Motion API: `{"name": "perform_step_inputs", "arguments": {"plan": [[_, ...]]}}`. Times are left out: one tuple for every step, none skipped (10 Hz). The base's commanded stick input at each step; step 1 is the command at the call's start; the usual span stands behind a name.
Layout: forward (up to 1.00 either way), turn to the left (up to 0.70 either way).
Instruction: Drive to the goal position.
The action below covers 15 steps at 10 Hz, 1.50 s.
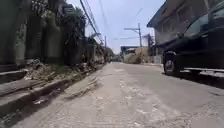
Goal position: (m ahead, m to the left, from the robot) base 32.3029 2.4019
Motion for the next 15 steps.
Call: {"name": "perform_step_inputs", "arguments": {"plan": [[1.0, 0.0], [1.0, 0.0], [1.0, 0.0], [1.0, 0.0], [1.0, 0.0], [1.0, 0.0], [1.0, -0.02], [1.0, -0.18], [1.0, -0.38], [1.0, -0.4], [1.0, -0.4], [1.0, -0.38], [1.0, -0.11], [1.0, 0.0], [1.0, 0.0]]}}
